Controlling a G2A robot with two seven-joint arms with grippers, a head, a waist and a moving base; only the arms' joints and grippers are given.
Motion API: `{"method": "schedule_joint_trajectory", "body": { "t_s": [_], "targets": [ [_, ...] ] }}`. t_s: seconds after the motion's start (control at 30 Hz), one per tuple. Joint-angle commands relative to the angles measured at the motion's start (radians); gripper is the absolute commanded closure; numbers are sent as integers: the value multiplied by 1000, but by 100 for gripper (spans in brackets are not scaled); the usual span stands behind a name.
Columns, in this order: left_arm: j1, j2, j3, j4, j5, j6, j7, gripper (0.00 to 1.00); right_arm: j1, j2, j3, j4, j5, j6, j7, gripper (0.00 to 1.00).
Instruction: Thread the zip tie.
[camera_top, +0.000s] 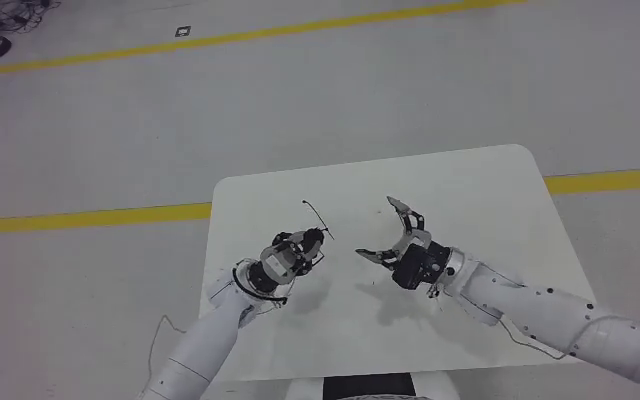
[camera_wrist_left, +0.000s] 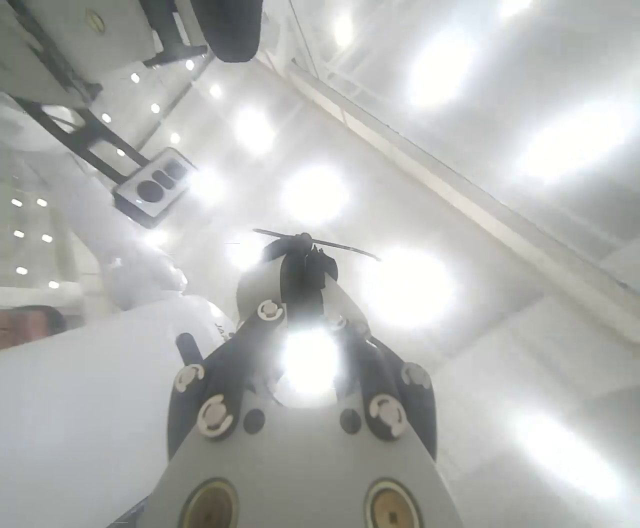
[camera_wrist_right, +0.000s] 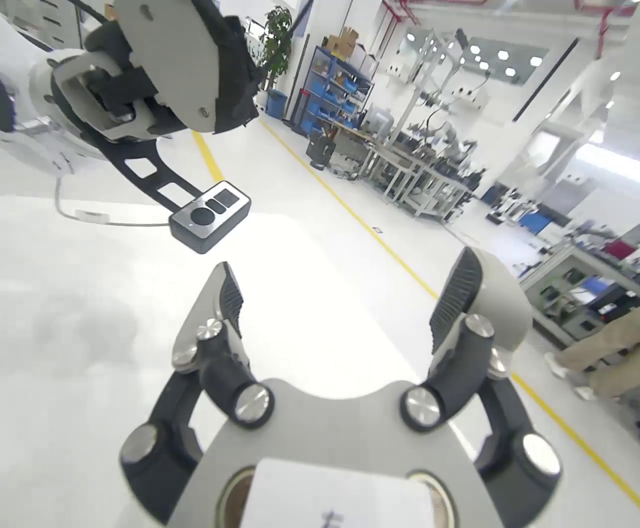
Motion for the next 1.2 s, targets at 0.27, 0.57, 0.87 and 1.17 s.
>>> {"method": "schedule_joint_trajectory", "body": {
  "t_s": [0.27,0.57,0.87,1.17],
  "targets": [
    [-10,-26,57,46,-34,-3,-90,100,-57,-32,50,-17,-176,58,-70,0],
    [-21,-37,56,53,-34,-3,-95,100,-70,-45,67,-21,-220,73,-75,0],
    [-21,-37,56,53,-34,-3,-95,100,-105,-70,108,-32,-157,14,-68,0],
    [-21,-37,56,53,-34,-3,-95,100,-126,-114,146,-29,-119,-38,-61,51]
  ]
}}
